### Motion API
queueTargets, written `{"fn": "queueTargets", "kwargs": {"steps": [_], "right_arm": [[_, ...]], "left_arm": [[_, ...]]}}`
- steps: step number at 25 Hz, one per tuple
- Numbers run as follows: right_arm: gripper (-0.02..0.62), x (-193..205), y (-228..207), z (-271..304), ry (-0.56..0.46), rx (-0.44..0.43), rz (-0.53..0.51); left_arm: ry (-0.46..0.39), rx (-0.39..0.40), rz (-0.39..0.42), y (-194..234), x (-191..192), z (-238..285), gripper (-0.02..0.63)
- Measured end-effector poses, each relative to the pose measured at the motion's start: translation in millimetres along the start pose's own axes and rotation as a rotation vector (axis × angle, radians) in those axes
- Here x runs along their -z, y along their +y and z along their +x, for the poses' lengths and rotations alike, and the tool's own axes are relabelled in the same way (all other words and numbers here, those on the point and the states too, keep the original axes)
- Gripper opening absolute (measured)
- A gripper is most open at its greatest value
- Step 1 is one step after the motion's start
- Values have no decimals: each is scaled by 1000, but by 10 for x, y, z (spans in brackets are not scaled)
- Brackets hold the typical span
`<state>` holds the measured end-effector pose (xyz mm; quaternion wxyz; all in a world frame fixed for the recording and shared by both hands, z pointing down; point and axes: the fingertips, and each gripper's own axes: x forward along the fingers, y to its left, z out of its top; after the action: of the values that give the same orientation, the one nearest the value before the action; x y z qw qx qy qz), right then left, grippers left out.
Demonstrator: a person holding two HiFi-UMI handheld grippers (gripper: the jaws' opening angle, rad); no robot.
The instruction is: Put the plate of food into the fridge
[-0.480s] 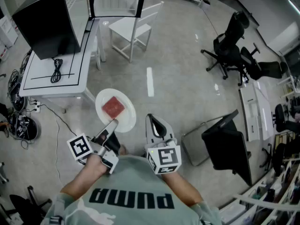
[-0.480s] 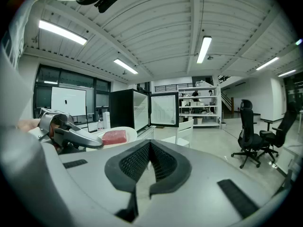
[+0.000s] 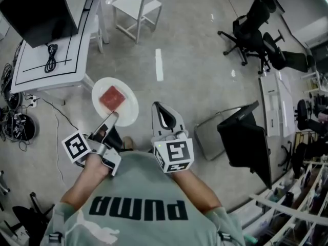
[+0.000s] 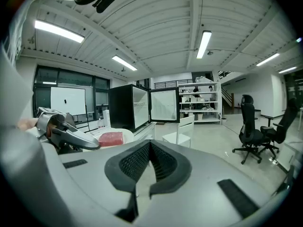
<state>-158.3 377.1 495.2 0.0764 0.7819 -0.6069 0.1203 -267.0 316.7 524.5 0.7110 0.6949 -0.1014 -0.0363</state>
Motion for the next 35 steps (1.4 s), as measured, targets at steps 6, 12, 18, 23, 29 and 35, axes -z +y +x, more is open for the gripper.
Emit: {"fn": "queueTargets", "kwargs": {"steps": [6,12,18,23,29,35], "right_arm": [[5,-67,17,11,-23,8,5],[5,-176,3,-41,-38,40,-24],[5,-168,-142,-138,-27,62,-12],[5,-214,-320,-46,-48,46,-23],[5,-304,-613,83,-64,15,-32],[5,-431,-885,321,-67,-38,-37]], "left_arm": [[25,7,10,-26,-9,32,48],[45,37,13,-66,-11,117,48],[57,38,-4,-83,117,176,48],[38,39,10,-74,110,329,48],[8,38,25,-127,151,619,48],[-44,33,23,-274,111,910,48]]}}
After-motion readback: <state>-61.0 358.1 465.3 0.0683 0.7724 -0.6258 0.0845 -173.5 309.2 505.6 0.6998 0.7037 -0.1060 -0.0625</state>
